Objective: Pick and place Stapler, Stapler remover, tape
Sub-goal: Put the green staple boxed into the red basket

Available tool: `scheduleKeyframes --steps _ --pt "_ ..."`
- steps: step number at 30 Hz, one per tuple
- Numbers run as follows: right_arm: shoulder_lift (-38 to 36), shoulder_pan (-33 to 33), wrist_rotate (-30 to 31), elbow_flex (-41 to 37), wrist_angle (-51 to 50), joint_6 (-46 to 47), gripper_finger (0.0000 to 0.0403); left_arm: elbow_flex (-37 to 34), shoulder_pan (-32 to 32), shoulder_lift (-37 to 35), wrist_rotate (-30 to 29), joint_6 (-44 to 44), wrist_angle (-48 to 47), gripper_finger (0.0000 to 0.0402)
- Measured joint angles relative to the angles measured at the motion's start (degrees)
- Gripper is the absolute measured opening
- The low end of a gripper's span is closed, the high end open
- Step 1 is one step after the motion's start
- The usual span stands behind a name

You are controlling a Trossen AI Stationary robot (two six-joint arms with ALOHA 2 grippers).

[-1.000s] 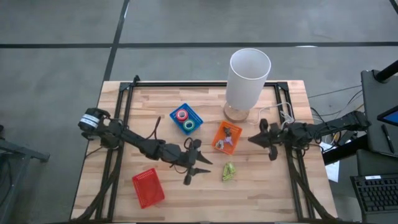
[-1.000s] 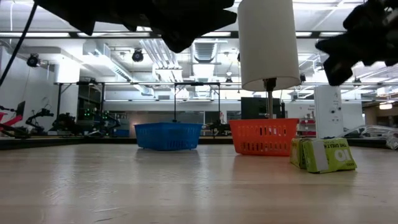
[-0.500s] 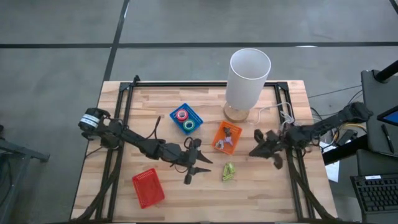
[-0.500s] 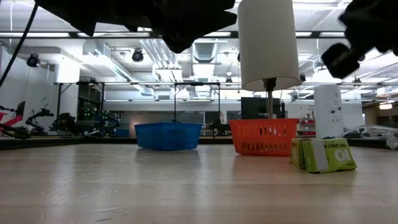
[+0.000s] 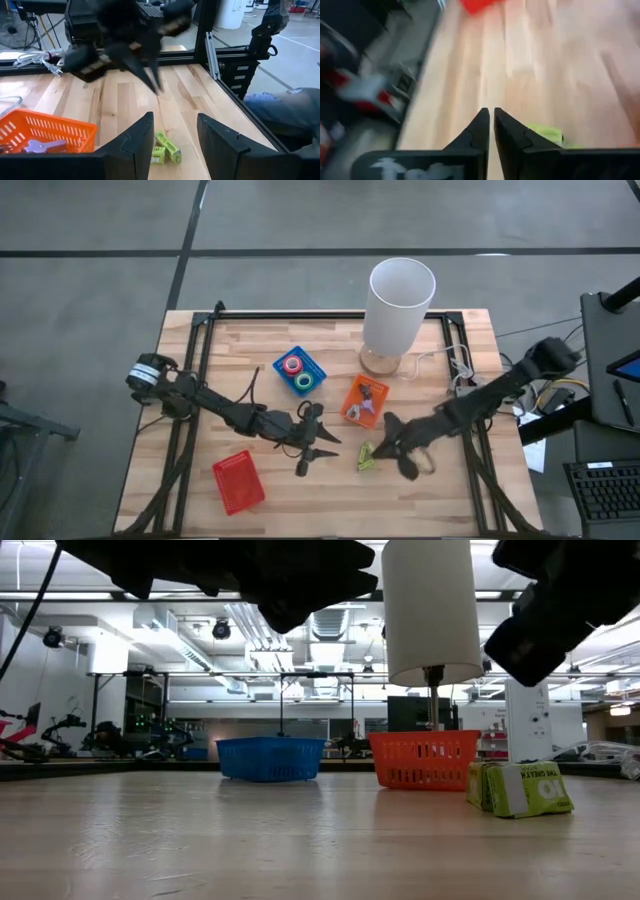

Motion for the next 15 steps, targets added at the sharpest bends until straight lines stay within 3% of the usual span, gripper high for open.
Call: scheduleKeyframes --steps 9,15 --pt "13.4 0.2 0.0 17.9 -29.1 -5.0 0.0085 0.0 -0.1 -0.3 1.0 -1.0 -0.3 0.0154" --pt "19.2 1.9 0.0 22.6 -33.6 -5.4 0.0131 0.0 -0.1 -0.3 0.9 -1.0 -0.3 0.0154"
